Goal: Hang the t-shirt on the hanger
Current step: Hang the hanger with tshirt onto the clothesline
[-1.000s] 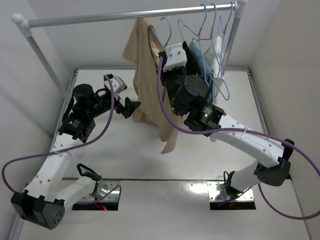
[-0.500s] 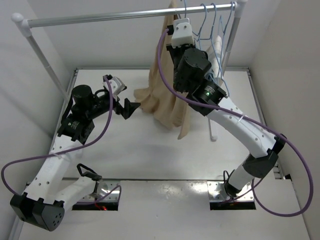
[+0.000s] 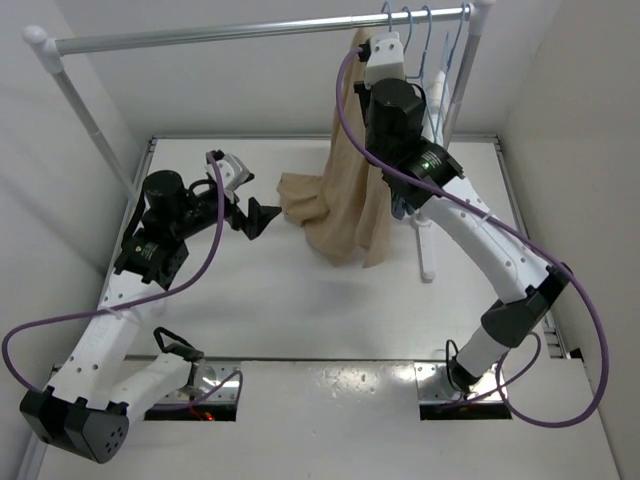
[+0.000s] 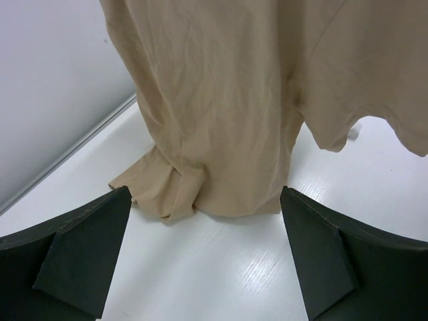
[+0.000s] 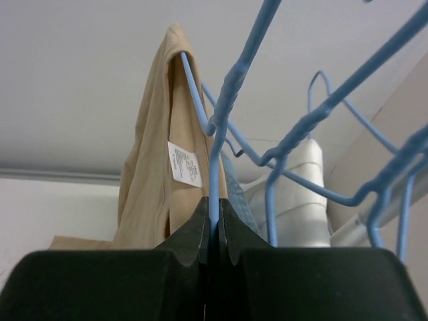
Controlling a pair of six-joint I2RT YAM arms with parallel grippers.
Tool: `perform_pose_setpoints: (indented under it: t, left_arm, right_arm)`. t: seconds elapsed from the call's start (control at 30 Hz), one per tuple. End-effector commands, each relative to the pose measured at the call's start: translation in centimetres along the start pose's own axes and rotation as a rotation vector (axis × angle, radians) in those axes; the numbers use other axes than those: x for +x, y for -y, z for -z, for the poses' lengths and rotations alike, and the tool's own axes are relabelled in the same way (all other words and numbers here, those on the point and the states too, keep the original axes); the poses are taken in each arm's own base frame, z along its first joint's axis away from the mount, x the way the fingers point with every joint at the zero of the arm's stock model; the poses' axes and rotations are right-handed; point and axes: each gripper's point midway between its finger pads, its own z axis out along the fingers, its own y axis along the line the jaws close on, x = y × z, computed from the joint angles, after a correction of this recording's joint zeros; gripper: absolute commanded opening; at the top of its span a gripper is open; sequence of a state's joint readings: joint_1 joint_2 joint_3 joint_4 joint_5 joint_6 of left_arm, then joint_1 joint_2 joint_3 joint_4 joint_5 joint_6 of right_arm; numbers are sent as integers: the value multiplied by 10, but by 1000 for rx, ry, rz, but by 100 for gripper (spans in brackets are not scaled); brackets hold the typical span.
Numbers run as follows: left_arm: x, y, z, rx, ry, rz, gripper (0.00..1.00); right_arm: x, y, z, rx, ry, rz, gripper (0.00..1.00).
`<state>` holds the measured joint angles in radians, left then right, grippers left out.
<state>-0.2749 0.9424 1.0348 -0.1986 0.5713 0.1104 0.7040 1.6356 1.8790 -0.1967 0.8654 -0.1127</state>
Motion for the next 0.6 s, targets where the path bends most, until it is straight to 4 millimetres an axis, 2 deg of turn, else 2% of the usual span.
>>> perform_pose_setpoints:
  t: [0.0,0.07,0.2,0.23,0.33,0.4,0.47,0.53,0.57]
  left_arm:
    - [-7,3,5,1,22,6,100]
    - [-5,4,5,3,14,11,100]
    - [-1,1,5,-5,5,8,100]
    - [-1,1,5,-5,5,8,100]
    - [-1,3,5,5,7,8,100]
    - [2,3,3,7,0,22,100]
    - [2,4,3,16,1,22,100]
    - [2,4,3,16,1,22,100]
    - [2,4,3,16,1,22,100]
  right_arm:
    - [0,-5,-9,-30,-5,-82,0]
    - [10,-14,-9,-61,-24,-78,0]
    - [28,-16,-1,-91,-56,-84,2]
    - [24,-9,4,-90,-47,-93,19]
    - [19,0,14,-74,-19,-122,47]
    - [6,11,24,-75,28,-134,52]
    - [-10,14,34,-131,73,-164,58]
    - [-15,8,38,-192,91,-131,62]
    - [-27,12,43,-210,114,-146,65]
